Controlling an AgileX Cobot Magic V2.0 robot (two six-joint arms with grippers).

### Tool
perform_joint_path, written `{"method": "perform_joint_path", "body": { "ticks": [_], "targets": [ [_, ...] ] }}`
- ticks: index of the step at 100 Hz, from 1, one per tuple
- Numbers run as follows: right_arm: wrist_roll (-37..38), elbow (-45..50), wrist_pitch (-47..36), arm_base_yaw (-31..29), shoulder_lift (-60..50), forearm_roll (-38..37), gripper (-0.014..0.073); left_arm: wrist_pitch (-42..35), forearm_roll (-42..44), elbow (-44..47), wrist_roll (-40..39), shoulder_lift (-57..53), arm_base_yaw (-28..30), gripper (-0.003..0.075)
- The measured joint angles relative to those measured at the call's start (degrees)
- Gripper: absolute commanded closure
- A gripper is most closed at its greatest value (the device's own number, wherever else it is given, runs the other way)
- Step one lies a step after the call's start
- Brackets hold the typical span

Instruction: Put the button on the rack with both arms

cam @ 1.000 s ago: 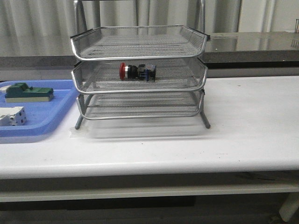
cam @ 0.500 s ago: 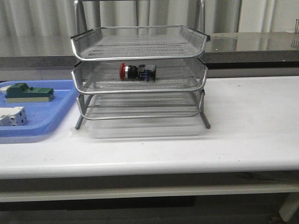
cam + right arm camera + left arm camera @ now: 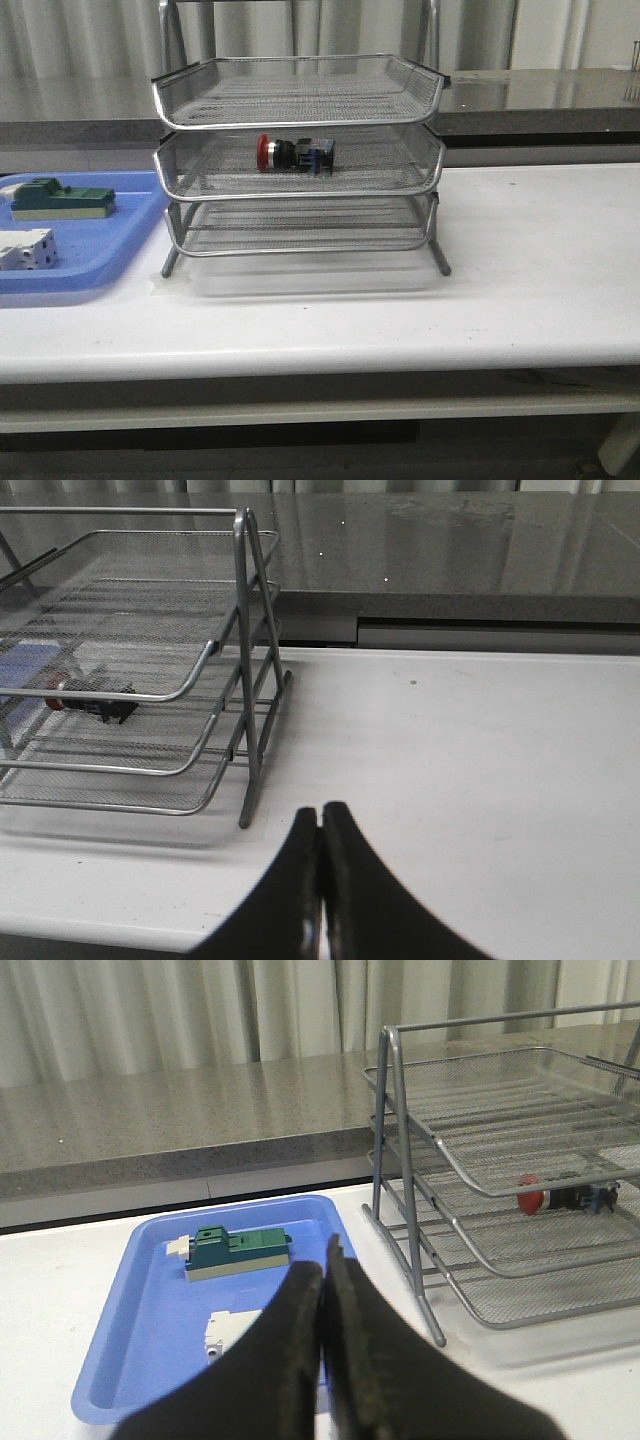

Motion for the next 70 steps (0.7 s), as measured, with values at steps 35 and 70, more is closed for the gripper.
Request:
{"method": "perform_joint_path", "body": {
  "ticks": [35, 70],
  "targets": [
    [0.0, 0.0, 0.0, 0.0, 0.0, -0.48, 0.0651, 0.0, 0.0, 0.0, 0.0, 0.0, 0.0, 0.0716],
    [9.45, 9.05, -6.68, 0.0, -5.86, -11.21, 0.0651, 0.0, 0.0, 0.0, 0.0, 0.0, 0.0, 0.0716]
  ]
}}
